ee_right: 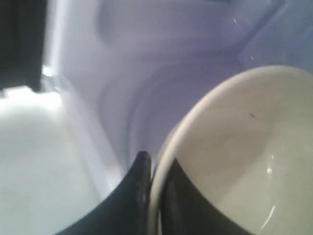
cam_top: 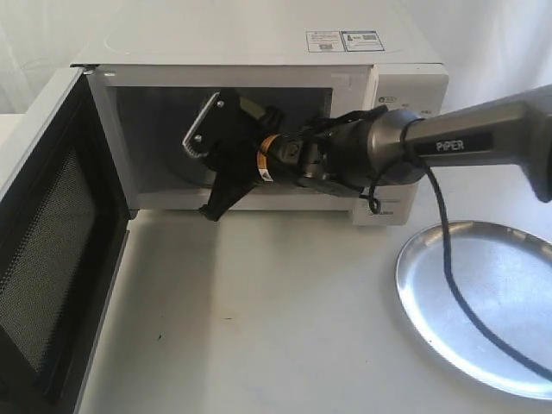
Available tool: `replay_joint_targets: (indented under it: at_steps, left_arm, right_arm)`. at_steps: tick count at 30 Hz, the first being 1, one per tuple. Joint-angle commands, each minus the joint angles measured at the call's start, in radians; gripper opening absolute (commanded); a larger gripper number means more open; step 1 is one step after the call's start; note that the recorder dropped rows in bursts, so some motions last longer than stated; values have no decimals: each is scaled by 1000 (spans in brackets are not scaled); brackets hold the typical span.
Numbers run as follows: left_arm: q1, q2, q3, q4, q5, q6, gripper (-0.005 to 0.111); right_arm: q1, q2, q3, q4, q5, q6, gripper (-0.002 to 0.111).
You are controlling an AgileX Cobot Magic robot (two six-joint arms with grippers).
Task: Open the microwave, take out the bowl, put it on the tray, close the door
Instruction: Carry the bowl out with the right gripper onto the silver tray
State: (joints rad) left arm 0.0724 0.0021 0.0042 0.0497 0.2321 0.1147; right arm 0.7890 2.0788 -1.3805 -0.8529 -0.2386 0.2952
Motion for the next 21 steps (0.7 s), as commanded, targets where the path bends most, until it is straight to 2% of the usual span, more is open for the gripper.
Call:
replay_joint_targets:
  at_steps: [1,3,4,6,8,11,14,17,21]
  left_arm:
    - [-4,-2,-4,-5,1,-6,0]
    - [-4,-2,-4,-5,1,-6,0]
    - [-4,-2,-4,-5,1,-6,0]
    - [-4,-2,-4,-5,1,-6,0]
    - [-4,-2,-4,-5,1,-6,0]
    - [-4,-2,-4,-5,1,-6,0]
    - [-4,-2,-4,-5,1,-6,0]
    - [-4,-2,-4,-5,1,-6,0]
    - [-4,-2,-4,-5,1,-6,0]
  right_arm:
    - [105,-200,157,-216,175,270,0]
    - [162,-318,292,-225,295,291,0]
    - [192,-393,370,-219,437,283,0]
    - [210,-495,479,-104,630,283,0]
    - [210,-552,554,17,671,248,0]
    - [210,-594,654,80,768,168,0]
    - [191,-601,733,15,844,227,0]
    - [172,-601,774,-97,780,372,0]
    - [167,-601,783,-215,776,424,0]
